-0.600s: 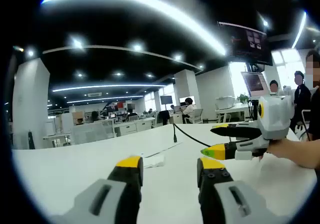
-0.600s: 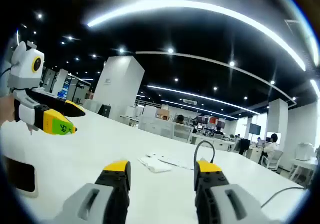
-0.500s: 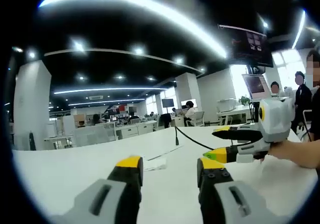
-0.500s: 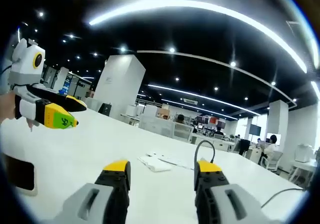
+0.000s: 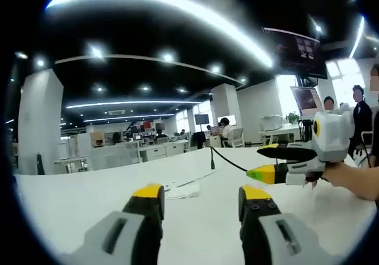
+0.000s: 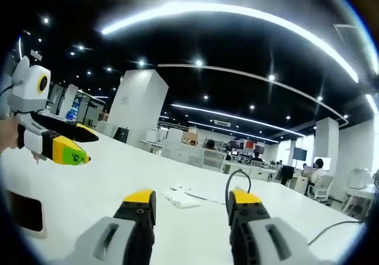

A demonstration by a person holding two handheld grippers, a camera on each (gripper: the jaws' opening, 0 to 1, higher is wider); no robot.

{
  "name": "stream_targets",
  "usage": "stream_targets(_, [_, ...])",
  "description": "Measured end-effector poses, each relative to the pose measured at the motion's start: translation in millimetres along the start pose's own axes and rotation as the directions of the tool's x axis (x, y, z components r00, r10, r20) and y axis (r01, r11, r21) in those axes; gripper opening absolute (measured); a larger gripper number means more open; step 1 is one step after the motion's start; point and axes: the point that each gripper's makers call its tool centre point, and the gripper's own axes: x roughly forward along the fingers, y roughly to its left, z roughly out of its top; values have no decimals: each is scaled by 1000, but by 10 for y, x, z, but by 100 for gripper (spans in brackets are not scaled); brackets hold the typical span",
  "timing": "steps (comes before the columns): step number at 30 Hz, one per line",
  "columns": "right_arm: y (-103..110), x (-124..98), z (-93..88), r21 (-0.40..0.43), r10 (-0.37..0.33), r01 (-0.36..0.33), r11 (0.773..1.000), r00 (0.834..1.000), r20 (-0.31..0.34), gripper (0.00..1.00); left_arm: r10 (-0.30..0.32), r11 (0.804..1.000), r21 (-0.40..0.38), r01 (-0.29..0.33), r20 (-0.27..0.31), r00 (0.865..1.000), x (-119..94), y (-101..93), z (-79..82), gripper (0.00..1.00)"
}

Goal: Locate the USB plug end of the data cable currently connected to the USB port on the desk. Grip the plug, withdraw it from the port, and place it onto the desktop.

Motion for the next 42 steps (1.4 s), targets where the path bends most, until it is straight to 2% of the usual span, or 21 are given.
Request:
stream_targets(7, [6, -7, 26, -13, 0, 0, 1000, 1000, 8, 49, 2, 999, 51, -2, -11, 1000, -11, -127, -2, 49])
stream_targets(17, [-8, -18, 31, -20, -6, 7, 1000, 1000, 8, 49, 7, 999, 46, -6, -15, 1000, -41, -181, -72, 49])
stream_targets(26, [-35, -44, 78, -8, -14, 14, 1000, 1000, 24, 49, 9, 999, 53, -8, -23, 1000, -77, -198, -64, 51])
stream_targets(30, [-52, -53, 82, -1, -21, 21, 1000, 999, 29, 49, 0, 998, 68, 2, -32, 999, -71, -205, -8, 51])
stream_targets(34, [-57, -42, 48, 7, -20, 20, 1000, 1000, 16, 49, -14, 999, 47, 15, -24, 1000, -66, -230, 50, 52])
stream_targets(38, [-26, -37, -6, 44, 0, 0, 999, 1000, 5, 48, -16, 1000, -23, 16, 0, 1000, -72, -182, 112, 52])
stream_targets(40, [-30, -36, -4, 40, -1, 1, 999, 1000, 16, 47, -44, 993, -112, 43, -2, 999, -64, -177, 92, 53])
stream_targets(42, [-37, -39, 7, 46, -4, 3, 999, 1000, 23, 47, -42, 992, -117, 41, -3, 999, -62, -124, 74, 54])
